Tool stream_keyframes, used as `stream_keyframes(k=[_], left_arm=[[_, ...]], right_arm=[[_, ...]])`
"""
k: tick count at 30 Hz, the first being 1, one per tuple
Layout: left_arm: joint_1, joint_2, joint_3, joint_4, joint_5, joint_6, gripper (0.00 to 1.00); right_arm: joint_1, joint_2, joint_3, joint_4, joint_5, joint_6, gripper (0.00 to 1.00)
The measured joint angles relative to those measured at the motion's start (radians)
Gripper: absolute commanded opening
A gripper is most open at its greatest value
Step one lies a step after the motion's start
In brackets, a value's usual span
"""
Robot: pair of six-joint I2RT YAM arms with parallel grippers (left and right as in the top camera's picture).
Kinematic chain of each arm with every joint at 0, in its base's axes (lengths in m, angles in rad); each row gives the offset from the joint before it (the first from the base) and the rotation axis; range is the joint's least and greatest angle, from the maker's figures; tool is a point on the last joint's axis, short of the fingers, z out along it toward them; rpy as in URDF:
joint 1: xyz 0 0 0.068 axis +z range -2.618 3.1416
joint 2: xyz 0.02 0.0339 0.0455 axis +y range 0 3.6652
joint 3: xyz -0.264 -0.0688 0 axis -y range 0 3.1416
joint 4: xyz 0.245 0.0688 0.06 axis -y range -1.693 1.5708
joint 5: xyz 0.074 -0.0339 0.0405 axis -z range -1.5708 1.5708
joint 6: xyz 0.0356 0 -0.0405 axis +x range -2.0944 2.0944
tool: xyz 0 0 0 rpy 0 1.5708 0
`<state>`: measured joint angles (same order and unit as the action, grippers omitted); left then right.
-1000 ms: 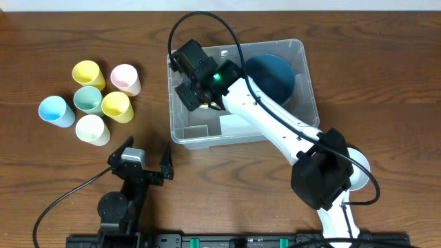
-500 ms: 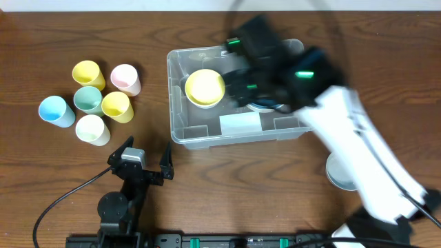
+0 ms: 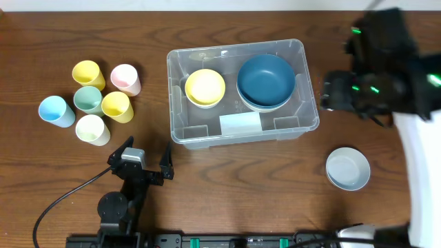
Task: Pack container
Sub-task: 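Grasp the grey bowl rim with the right gripper and lift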
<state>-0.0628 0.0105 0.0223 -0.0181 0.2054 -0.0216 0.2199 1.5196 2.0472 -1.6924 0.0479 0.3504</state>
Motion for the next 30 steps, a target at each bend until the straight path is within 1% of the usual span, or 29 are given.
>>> stream_keyframes(k=[5,9,11,16,20,26,30], left_arm=[[0.000,0.000,0.000,0.000,0.000,0.000,0.98],[0.000,0.000,0.000,0.000,0.000,0.000,0.98],[0.000,0.000,0.000,0.000,0.000,0.000,0.98],[0.000,0.000,0.000,0.000,0.001,0.000,0.98],[0.000,0.000,0.000,-0.001,0.000,0.000,0.98],[0.000,0.000,0.000,-0.001,0.000,0.000,0.98],[0.000,0.000,0.000,0.000,0.000,0.000,0.98]], right_arm=[[-0.067,-0.162,-0.073,-0.002,0.019,0.054,0.76],[-0.137,-0.275,-0.248,0.003,0.091,0.138,0.77],[-0.171,-0.316,-0.362,0.040,0.117,0.173,0.77],[-0.258,-0.365,-0.670,0.202,0.145,0.257,0.76],[-0.316,-0.373,-0.883,0.369,0.121,0.298,0.74],[-0.373,-0.365,-1.108,0.587,0.053,0.323,0.71],[-0.410,-0.356,-1.188,0.650,0.034,0.324,0.70]])
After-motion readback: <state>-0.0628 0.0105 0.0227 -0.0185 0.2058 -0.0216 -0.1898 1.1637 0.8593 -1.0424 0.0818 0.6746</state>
